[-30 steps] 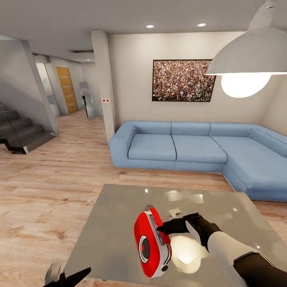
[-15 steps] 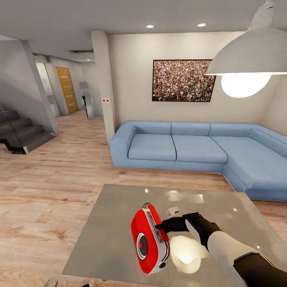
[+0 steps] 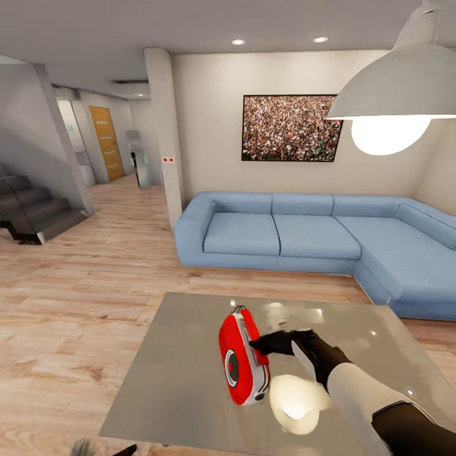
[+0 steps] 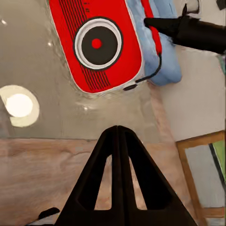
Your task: Turn on the radio receiver that's on the table in the living room.
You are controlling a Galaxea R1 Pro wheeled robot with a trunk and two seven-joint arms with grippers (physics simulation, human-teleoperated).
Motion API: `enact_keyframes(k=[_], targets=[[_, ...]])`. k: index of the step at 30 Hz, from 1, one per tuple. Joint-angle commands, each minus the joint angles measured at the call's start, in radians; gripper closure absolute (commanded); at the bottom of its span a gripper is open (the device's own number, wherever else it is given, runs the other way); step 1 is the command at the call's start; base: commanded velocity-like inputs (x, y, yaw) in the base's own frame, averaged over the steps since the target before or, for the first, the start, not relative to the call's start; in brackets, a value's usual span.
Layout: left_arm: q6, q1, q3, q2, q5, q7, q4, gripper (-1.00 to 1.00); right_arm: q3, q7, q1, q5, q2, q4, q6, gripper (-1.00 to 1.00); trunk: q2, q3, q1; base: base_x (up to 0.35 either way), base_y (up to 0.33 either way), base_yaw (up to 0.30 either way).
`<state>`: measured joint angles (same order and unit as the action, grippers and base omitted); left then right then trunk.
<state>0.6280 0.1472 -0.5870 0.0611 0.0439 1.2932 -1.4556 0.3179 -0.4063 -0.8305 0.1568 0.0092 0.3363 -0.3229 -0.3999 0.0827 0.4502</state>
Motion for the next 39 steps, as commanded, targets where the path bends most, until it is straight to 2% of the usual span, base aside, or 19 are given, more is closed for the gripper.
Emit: enact_keyframes(k=[1,3,4,7,10,13,16,18,20,23,26,36,38,39], targets=[[0.017,-0.008,0.008,0.0,-0.008,-0.089,-0.022,1.0,0.001,0.05,0.001,0.014,0.002,0.031,-0.006,1.0,0.0,0.0,0.0,0.0,0.0,0.0],[0.082,-0.041,0.034,-0.002,-0.029,-0.218,-0.067,1.0,0.001,0.136,0.001,0.016,0.011,0.092,-0.02,1.0,0.0,0.0,0.0,0.0,0.0,0.0],[0.124,-0.063,0.044,-0.005,-0.041,-0.256,-0.079,1.0,0.001,0.163,0.001,0.017,0.02,0.123,-0.041,1.0,0.0,0.0,0.0,0.0,0.0,0.0],[0.231,-0.149,0.059,-0.011,-0.055,-0.309,-0.094,1.0,0.001,0.202,0.001,0.018,0.048,0.23,-0.158,1.0,0.0,0.0,0.0,0.0,0.0,0.0],[0.274,-0.232,0.064,-0.017,-0.053,-0.326,-0.098,1.0,0.001,0.214,0.001,0.016,0.06,0.348,-0.271,1.0,0.0,0.0,0.0,0.0,0.0,0.0],[0.332,-0.303,0.066,-0.037,-0.016,-0.357,-0.099,1.0,0.001,0.243,-0.001,0.013,0.062,0.434,-0.339,1.0,0.0,0.0,0.0,0.0,0.0,0.0],[0.367,-0.347,0.073,-0.063,0.046,-0.4,-0.098,1.0,0.0,0.342,-0.002,0.011,0.063,0.469,-0.383,1.0,0.0,0.0,0.0,0.0,0.0,0.0],[0.376,-0.366,0.076,-0.071,0.074,-0.419,-0.098,1.0,0.0,0.412,-0.002,0.012,0.063,0.476,-0.393,1.0,0.0,0.0,0.0,0.0,0.0,0.0],[0.379,-0.377,0.076,-0.081,0.088,-0.428,-0.099,1.0,0.0,0.447,-0.002,0.012,0.062,0.479,-0.398,1.0,0.0,0.0,0.0,0.0,0.0,0.0],[0.384,-0.384,0.075,-0.119,0.094,-0.433,-0.097,1.0,0.0,0.467,-0.002,0.012,0.06,0.48,-0.4,1.0,0.0,0.0,0.0,0.0,0.0,0.0],[0.387,-0.396,0.074,-0.135,0.092,-0.434,-0.095,1.0,0.0,0.471,-0.002,0.012,0.059,0.48,-0.402,1.0,0.0,0.0,0.0,0.0,0.0,0.0],[0.387,-0.413,0.08,-0.112,0.089,-0.434,-0.092,1.0,0.001,0.471,-0.002,0.017,0.062,0.48,-0.404,1.0,0.0,0.0,0.0,0.0,0.0,0.0],[0.388,-0.414,0.1,-0.109,0.087,-0.432,-0.089,1.0,0.001,0.465,-0.002,0.02,0.063,0.479,-0.403,1.0,0.0,0.0,0.0,0.0,0.0,0.0],[0.389,-0.414,0.128,-0.107,0.085,-0.43,-0.087,1.0,0.001,0.449,-0.002,0.025,0.064,0.479,-0.403,1.0,0.0,0.0,0.0,0.0,0.0,0.0]])
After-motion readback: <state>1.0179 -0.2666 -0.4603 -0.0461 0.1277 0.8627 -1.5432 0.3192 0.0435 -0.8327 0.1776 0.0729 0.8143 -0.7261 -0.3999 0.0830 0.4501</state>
